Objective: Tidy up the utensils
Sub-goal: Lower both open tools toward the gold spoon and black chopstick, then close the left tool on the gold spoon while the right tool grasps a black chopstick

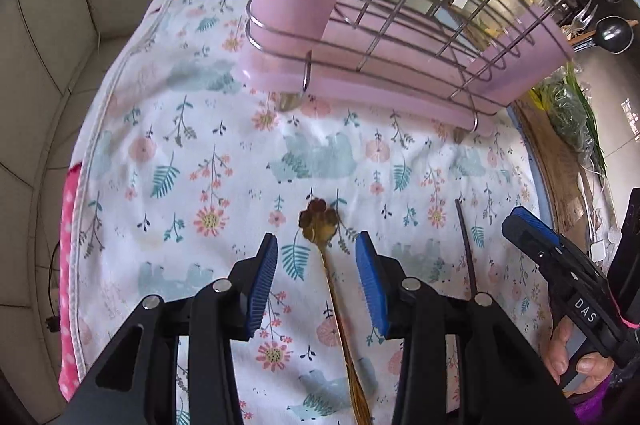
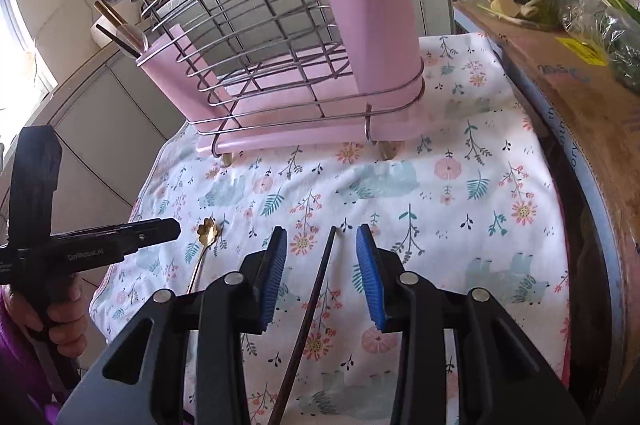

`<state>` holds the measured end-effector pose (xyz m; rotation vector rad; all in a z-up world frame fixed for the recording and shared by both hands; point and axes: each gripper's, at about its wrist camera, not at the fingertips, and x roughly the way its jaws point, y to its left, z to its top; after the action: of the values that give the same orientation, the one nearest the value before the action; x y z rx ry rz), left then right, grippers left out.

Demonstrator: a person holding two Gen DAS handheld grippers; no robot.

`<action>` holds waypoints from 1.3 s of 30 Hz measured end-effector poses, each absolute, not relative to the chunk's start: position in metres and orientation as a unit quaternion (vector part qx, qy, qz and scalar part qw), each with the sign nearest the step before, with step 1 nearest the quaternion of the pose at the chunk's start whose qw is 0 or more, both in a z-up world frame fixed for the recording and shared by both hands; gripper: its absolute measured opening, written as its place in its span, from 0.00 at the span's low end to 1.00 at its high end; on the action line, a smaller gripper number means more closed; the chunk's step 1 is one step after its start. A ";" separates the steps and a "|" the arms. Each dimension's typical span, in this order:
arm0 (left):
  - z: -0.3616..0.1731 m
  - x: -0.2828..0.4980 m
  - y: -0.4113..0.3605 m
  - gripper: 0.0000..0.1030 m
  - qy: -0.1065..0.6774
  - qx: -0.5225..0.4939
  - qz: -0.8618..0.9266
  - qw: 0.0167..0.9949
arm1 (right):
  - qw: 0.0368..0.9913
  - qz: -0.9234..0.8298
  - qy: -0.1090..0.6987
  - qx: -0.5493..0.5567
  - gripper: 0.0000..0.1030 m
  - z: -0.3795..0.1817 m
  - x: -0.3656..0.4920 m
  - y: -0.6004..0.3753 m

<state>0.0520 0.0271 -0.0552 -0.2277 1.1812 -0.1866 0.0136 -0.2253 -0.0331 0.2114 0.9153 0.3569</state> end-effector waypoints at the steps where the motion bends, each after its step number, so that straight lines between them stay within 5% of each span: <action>1: -0.059 0.054 0.025 0.37 0.565 -0.106 -0.086 0.814 | 0.875 0.171 0.442 0.103 0.36 -0.034 0.014 -0.225; 11: -0.080 0.067 -0.002 0.33 0.598 -0.045 -0.053 0.798 | 0.869 0.168 0.452 0.113 0.35 -0.041 0.015 -0.231; 16: -0.081 0.069 -0.009 0.05 0.587 -0.019 -0.039 0.808 | 0.865 0.165 0.460 0.118 0.35 -0.044 0.016 -0.231; 39: -0.036 0.047 0.059 0.02 0.519 -0.131 -0.104 0.838 | 0.781 0.170 0.576 0.169 0.30 -0.060 0.058 -0.227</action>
<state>0.0473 0.0590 -0.0355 -0.2764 1.0985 -0.2191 0.0581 -0.2266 -0.0598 0.3659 1.2444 0.3673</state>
